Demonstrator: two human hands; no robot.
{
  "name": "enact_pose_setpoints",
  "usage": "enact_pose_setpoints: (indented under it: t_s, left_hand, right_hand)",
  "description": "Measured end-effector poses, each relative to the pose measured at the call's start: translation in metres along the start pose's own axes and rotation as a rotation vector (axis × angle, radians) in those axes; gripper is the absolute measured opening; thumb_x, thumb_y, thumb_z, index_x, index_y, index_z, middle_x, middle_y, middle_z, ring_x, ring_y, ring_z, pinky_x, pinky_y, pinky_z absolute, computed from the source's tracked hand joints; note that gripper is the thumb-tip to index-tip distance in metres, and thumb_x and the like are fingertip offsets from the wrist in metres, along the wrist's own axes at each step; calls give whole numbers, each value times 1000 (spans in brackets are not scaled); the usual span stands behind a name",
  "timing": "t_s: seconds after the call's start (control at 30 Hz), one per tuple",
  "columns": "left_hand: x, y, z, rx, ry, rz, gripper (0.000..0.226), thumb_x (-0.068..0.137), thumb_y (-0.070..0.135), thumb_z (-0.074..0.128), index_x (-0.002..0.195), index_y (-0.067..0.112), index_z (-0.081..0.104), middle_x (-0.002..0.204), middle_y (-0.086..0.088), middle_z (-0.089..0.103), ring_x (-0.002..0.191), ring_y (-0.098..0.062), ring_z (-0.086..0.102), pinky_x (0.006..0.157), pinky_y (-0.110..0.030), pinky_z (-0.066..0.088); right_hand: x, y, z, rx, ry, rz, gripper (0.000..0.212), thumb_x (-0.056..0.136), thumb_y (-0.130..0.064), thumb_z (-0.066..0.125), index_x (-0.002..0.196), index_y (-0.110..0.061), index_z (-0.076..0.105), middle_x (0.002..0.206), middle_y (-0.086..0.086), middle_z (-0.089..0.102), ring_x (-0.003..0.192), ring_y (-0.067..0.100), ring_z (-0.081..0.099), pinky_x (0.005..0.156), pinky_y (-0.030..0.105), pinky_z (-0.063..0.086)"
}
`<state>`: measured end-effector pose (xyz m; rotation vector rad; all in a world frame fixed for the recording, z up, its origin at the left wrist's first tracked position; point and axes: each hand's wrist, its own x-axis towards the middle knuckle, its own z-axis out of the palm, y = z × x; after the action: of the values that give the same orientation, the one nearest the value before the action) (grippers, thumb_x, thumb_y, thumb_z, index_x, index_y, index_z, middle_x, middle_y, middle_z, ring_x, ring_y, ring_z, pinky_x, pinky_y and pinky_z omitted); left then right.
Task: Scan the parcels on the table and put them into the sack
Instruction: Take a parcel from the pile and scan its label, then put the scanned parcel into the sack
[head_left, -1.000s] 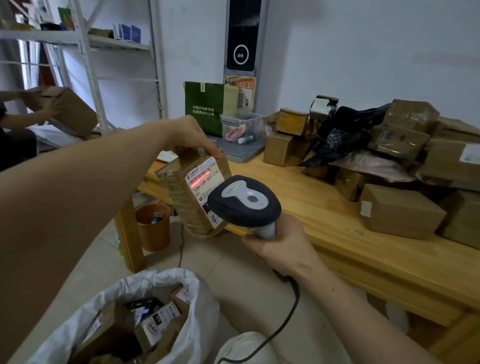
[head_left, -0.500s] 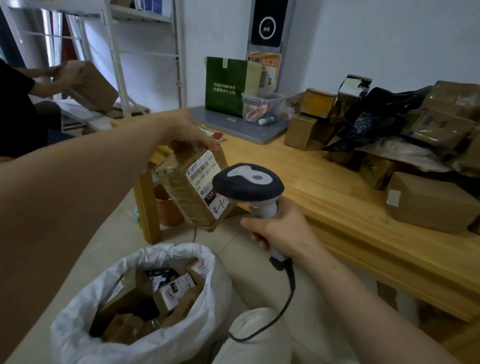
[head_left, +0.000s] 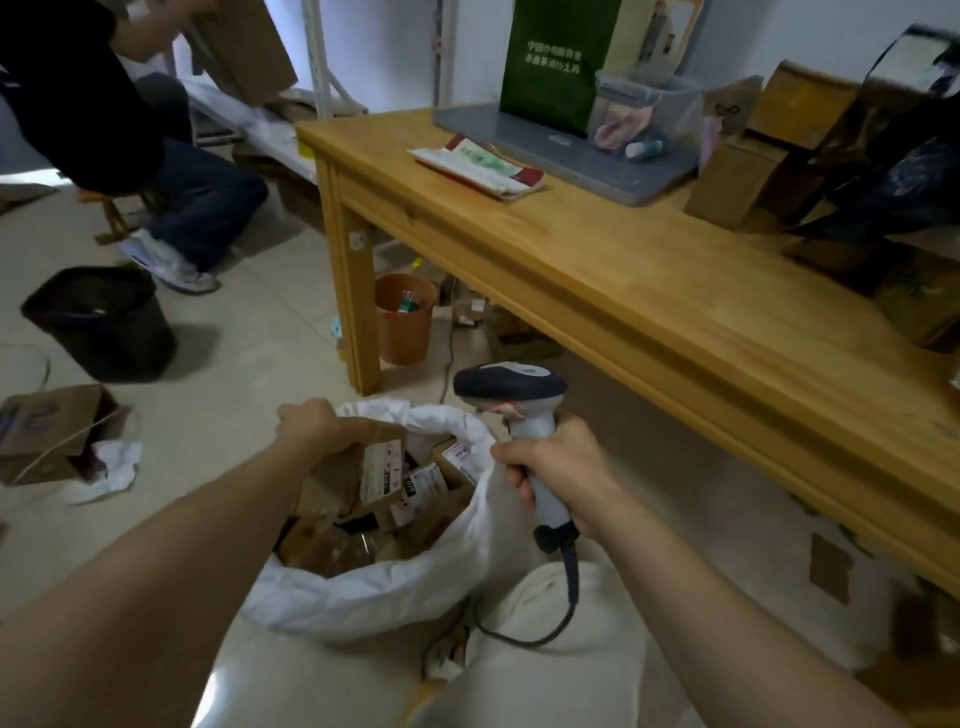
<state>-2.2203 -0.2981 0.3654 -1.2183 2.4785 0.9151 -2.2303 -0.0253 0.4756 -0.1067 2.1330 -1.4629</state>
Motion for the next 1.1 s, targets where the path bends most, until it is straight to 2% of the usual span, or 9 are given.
enact_pose_setpoints:
  t_s: [0.1,0.23,0.37,0.47,0.63,0.73,0.87,1.0,1.1]
  left_hand:
    - [-3,-12,13,67,-11,75,80,43,73,80,92,12,66,97,-11,64,88,-23,60,70,-30,52]
    - [10,-15,33,118,-111,191,60,31,54,92,77,24,68,79,7,68,69,-6,62,50,-17,45]
    - [22,-18,76,360,-250,336,49,52,54,85,83,23,63,86,4,64,77,-13,61,61,-23,49]
    - [37,-22,107,374,-244,442,45,72,43,77,109,22,62,102,1,62,87,-15,58,66,-22,44]
    - [47,-26,116,386,39,363,22,92,28,57,111,16,60,118,-9,51,106,-26,51,85,-37,51]
    - [40,-28,120,269,-34,269,25,99,21,46,121,13,52,117,-14,53,94,-26,58,71,-33,53]
    - [22,5,119,214,-43,336,51,97,20,47,146,15,33,152,-19,23,136,-35,33,103,-43,40]
    - [-17,76,109,103,117,576,57,96,23,52,149,17,31,156,-15,19,143,-31,21,111,-40,29]
    - [-54,136,103,33,225,835,57,92,20,58,144,10,39,149,-18,31,136,-34,32,107,-40,33]
  right_hand:
    - [16,11,4,26,-9,68,11,82,-4,68,78,-7,58,50,4,56,40,14,46,42,23,43]
    - [35,22,7,39,-13,115,7,82,-3,66,83,-5,60,52,5,56,42,14,47,42,23,43]
    - [51,34,10,33,-4,170,7,84,-4,66,82,-5,59,49,3,56,42,15,48,43,24,44]
    - [60,40,9,30,-2,193,7,83,-5,66,82,-5,59,50,4,56,43,15,48,44,24,44]
    - [71,46,8,35,13,200,8,83,-6,67,82,-3,59,50,4,56,42,15,48,44,24,44]
    - [71,45,5,50,21,193,7,82,-5,66,83,-2,60,50,5,56,42,15,48,43,24,44]
    - [64,40,-5,115,74,189,8,82,-5,68,80,-3,60,51,5,56,41,16,48,44,24,43]
    - [44,33,-31,237,184,145,11,82,-3,66,76,-6,59,53,8,55,42,16,47,43,24,42]
    - [23,28,-62,317,325,81,13,83,-2,66,73,-5,57,51,8,54,40,16,46,44,26,41]
